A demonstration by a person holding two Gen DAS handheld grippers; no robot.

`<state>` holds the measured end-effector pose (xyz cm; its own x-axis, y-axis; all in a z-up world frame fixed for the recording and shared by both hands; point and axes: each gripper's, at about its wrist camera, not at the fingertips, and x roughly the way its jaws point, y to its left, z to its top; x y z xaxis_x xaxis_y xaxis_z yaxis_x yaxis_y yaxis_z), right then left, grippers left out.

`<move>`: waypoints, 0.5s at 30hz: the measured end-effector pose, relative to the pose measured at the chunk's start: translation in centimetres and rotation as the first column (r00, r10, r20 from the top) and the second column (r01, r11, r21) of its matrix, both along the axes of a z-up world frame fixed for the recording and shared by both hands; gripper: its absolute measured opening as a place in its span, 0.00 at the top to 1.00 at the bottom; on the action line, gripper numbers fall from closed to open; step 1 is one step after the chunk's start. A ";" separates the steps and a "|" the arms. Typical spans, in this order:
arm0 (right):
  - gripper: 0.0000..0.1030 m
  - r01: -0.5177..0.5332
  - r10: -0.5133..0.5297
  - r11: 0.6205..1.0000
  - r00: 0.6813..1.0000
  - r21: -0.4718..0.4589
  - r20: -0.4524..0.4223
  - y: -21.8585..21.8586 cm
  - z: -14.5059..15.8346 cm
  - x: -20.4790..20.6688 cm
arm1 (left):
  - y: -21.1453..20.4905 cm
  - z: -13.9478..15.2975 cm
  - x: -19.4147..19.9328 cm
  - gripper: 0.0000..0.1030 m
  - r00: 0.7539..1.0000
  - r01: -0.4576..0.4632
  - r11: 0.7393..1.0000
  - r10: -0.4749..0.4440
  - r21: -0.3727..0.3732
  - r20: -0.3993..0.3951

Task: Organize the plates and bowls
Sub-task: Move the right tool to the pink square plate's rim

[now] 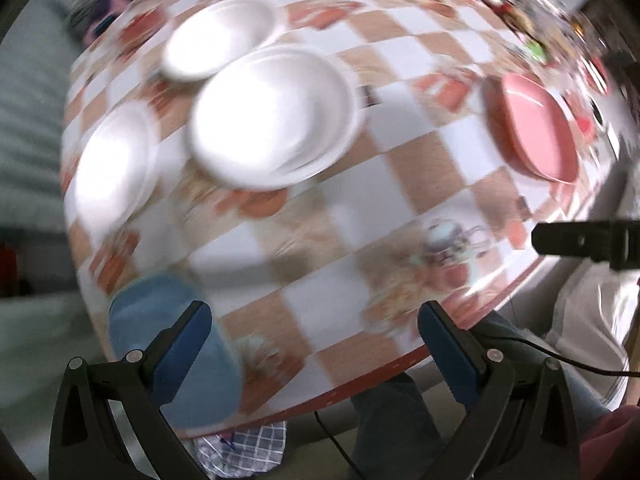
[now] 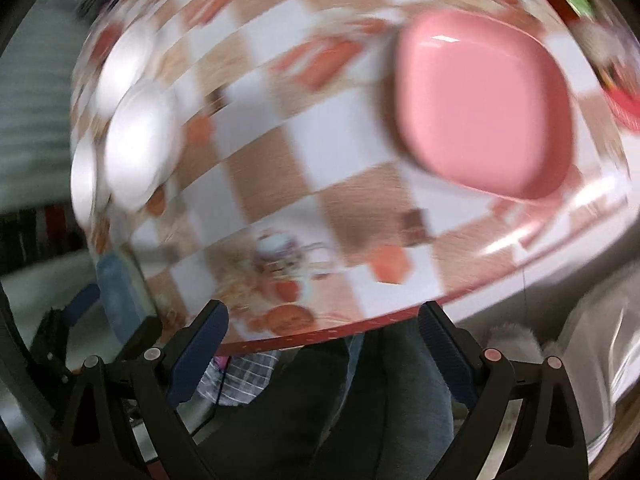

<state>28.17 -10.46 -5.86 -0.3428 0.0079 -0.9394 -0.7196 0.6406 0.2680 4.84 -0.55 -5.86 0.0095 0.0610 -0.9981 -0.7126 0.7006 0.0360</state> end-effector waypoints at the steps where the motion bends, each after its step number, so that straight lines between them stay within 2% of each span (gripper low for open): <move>1: 0.06 0.023 -0.023 1.000 1.000 -0.005 0.004 -0.4 -0.1 0.7 | -0.3 0.0 0.9 0.00 1.000 0.020 1.000 -0.020 -0.001 0.002; 9: 0.06 0.193 -0.189 0.979 0.980 -0.068 0.063 -3.9 -1.4 6.9 | -1.6 -0.9 7.7 0.00 0.993 0.114 0.993 -0.114 -0.012 0.007; 15: 0.06 0.223 -0.214 0.970 0.973 -0.097 0.090 -5.3 -2.4 10.6 | -1.4 -1.7 12.6 0.00 0.992 0.124 0.992 -0.124 -0.016 0.014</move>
<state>38.78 -15.71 -8.29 -0.2687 -0.0262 -0.9629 -0.5751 0.8063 0.1385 17.43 -2.00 -7.56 0.0285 0.0415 -0.9987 -0.6202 0.7843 0.0148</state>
